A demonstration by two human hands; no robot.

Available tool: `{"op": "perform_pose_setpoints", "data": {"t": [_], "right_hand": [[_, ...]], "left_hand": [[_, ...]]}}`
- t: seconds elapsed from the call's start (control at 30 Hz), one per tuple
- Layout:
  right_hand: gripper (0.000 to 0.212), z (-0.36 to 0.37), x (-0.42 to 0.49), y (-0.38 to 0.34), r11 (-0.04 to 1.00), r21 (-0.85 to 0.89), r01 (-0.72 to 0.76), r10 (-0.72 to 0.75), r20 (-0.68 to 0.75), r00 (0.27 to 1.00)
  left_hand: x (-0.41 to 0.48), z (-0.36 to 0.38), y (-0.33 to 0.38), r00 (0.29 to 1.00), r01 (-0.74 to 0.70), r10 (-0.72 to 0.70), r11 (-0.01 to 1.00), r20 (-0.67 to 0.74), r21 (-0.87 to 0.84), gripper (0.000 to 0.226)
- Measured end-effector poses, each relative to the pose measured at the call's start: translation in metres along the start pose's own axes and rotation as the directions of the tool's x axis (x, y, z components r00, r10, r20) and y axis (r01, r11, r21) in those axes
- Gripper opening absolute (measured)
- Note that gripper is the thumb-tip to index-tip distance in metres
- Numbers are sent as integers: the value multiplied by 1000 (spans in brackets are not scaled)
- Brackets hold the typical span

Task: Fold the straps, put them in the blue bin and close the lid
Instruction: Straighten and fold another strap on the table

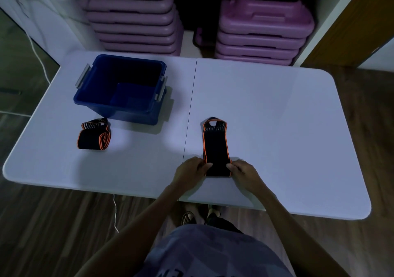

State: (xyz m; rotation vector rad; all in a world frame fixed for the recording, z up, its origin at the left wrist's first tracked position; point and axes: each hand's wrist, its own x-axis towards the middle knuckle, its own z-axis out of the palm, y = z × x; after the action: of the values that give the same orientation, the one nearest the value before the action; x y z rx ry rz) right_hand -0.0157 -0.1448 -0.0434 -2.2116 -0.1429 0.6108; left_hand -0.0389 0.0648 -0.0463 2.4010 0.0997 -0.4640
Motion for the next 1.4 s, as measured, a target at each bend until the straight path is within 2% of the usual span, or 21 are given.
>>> {"op": "perform_pose_setpoints", "data": {"t": [0.1, 0.17, 0.2, 0.27, 0.33, 0.4, 0.43, 0.5, 0.57, 0.63, 0.7, 0.8, 0.83, 0.9, 0.97, 1.0, 1.07, 1.13, 1.2, 1.3, 1.4], "right_hand": [[34, 10, 5, 0, 994, -26, -105, 101, -141, 985], [22, 15, 4, 0, 986, 145, -85, 121, -258, 959], [22, 16, 2, 0, 985, 168, -44, 92, -288, 953], [27, 16, -3, 2, 997, 34, 68, -57, -259, 964], [39, 15, -6, 8, 978, -134, 158, -177, -149, 973], [56, 11, -6, 17, 947, -251, 199, -218, -47, 975], [58, 9, -5, 22, 931, -288, 226, -243, -24, 970], [54, 7, 1, 30, 938, -251, 240, -250, -11, 968], [49, 0, 7, 26, 969, -131, 209, -209, 16, 978], [29, -6, 12, 16, 991, -30, 131, -129, 61, 990], [12, -11, 19, 9, 996, -41, 81, -78, 67, 995], [38, -9, 30, 3, 994, -104, -10, 13, 23, 1000], [40, -7, 33, 2, 993, -97, -60, 59, -19, 998], [29, -3, 33, -1, 992, 10, -124, 125, -142, 982], [24, 1, 28, -5, 991, 107, -83, 107, -243, 964], [23, 4, 25, -3, 992, 116, -49, 80, -280, 957], [25, 9, 17, 3, 996, 85, 32, -4, -314, 949], [31, 13, 11, 12, 991, 87, 98, -68, -299, 952], [37, 12, 14, 17, 989, 84, 119, -93, -269, 959], [31, 4, 30, 16, 983, 150, 103, -75, -183, 980], [30, -6, 41, 2, 887, 462, -27, 93, -120, 988]], "left_hand": [[6, 4, 7, 994, 110, -111, 993, -20, -28, 47], [9, 6, 10, 982, 138, -155, 979, -110, -151, 41], [8, 7, 12, 974, 105, -139, 977, -177, -187, 35], [5, 11, 11, 956, -51, 17, 993, -292, -109, 22], [1, 14, 4, 937, -190, 183, 982, -298, 6, 20], [-3, 10, -10, 938, -263, 278, 960, -209, 95, 34], [-4, 9, -18, 927, -310, 336, 936, -166, 165, 44], [-2, 9, -29, 912, -366, 399, 898, -98, 245, 57], [5, 7, -28, 943, -308, 327, 929, -63, 206, 54], [11, 2, -18, 975, -206, 212, 974, -59, 99, 37], [18, -3, -8, 992, -103, 98, 993, -77, -58, 32], [26, -5, 8, 990, 85, -98, 988, -99, -128, 46], [29, -4, 12, 977, 160, -178, 975, -115, -154, 47], [34, -2, 20, 943, 233, -287, 931, -168, -282, 43], [34, 2, 23, 937, 149, -254, 911, -240, -384, 30], [31, 3, 25, 947, 70, -179, 925, -266, -373, 23], [23, 8, 20, 959, -68, -14, 957, -283, -280, 24], [17, 15, 12, 956, -94, 22, 968, -294, -232, 29], [18, 17, 14, 952, -27, -46, 972, -303, -234, 28], [30, 12, 27, 940, 126, -212, 944, -267, -306, 29], [38, 9, 30, 923, 227, -323, 898, -212, -377, 39]]}}
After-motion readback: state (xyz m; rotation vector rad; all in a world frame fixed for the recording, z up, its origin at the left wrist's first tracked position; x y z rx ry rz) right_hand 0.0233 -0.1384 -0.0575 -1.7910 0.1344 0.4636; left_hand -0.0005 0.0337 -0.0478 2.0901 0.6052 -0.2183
